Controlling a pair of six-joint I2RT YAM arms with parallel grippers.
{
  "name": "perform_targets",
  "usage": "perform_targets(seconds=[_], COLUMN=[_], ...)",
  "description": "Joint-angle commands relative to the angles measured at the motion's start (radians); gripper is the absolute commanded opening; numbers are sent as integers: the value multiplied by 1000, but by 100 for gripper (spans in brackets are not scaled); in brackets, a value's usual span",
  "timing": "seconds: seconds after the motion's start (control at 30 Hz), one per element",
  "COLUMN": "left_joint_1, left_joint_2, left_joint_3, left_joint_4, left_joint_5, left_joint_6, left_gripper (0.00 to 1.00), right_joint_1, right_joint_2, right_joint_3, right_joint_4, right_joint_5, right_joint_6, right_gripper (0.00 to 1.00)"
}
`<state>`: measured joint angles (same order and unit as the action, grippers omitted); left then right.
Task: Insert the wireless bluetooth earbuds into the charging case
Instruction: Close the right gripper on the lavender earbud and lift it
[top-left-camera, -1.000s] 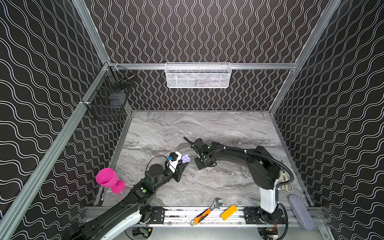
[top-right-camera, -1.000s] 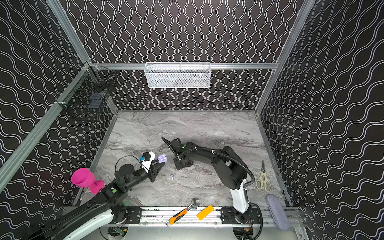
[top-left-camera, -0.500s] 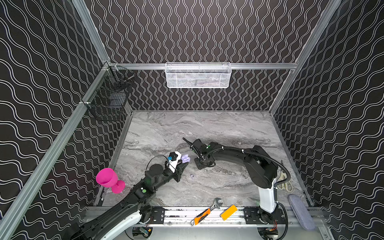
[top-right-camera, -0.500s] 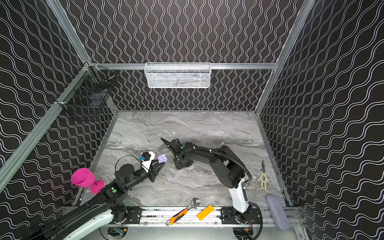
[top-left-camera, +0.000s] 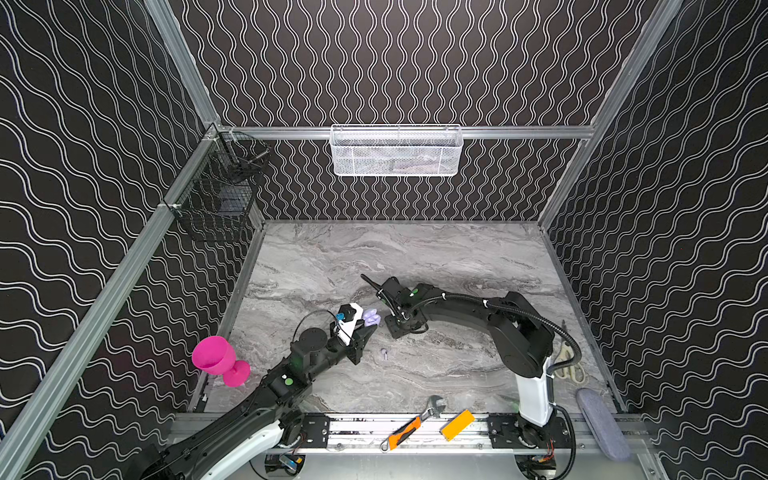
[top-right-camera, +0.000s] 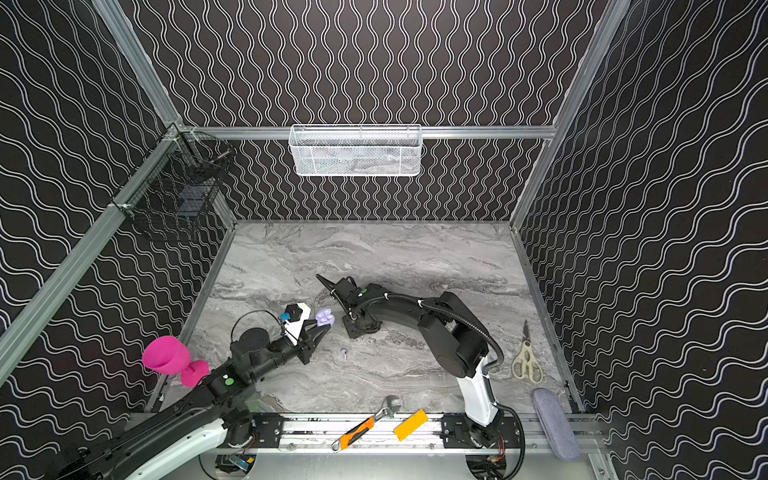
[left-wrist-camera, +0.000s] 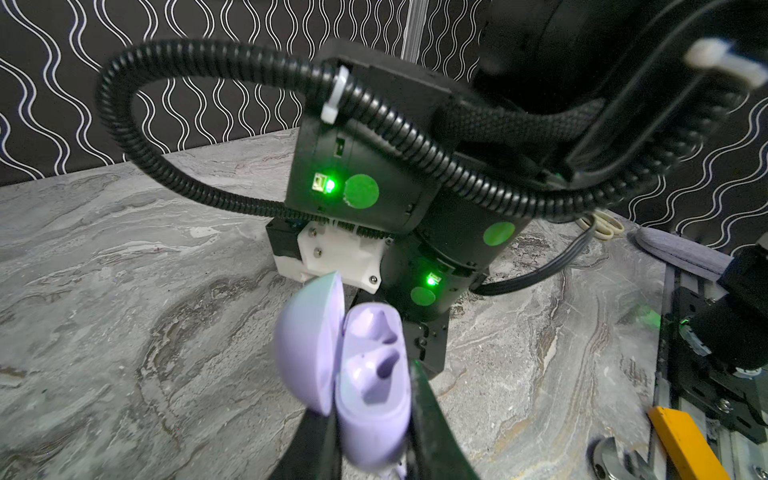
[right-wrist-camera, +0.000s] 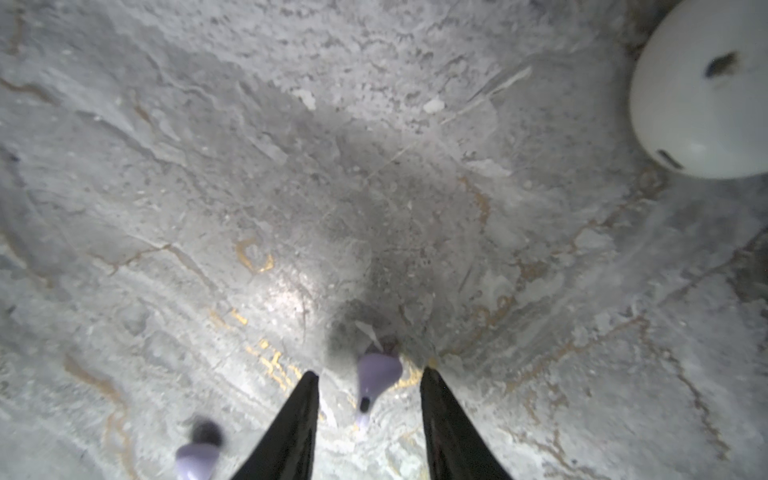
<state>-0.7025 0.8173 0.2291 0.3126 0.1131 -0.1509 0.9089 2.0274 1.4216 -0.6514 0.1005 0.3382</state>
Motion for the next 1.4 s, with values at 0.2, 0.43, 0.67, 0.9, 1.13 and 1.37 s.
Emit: perform_targets(seconds=[0.2, 0.43, 0.67, 0.9, 1.13, 1.37], left_joint_1=[0, 0, 0, 0, 0, 0], left_joint_2=[-1, -7, -4, -2, 2, 1], left_joint_3=[0, -1, 1, 1, 2, 2], left_joint_4=[19, 17, 17, 17, 17, 17], left_joint_5=[0, -3, -3, -1, 0, 1], left_joint_6=[2, 1, 4, 2, 4, 4], left_gripper=[6, 6, 7, 7, 7, 7], right_joint_1=[1, 1, 1, 1, 2, 1], right_joint_2=[32, 45, 40, 46, 49, 44], right_joint_3=[42, 60, 51, 53, 50, 42], right_joint_4=[-42, -53, -54, -52, -50, -47], right_joint_5=[16, 16, 12, 11, 10, 10], right_joint_6=[-4, -8, -5, -7, -5, -5], right_gripper=[42, 40, 36, 33, 31, 27])
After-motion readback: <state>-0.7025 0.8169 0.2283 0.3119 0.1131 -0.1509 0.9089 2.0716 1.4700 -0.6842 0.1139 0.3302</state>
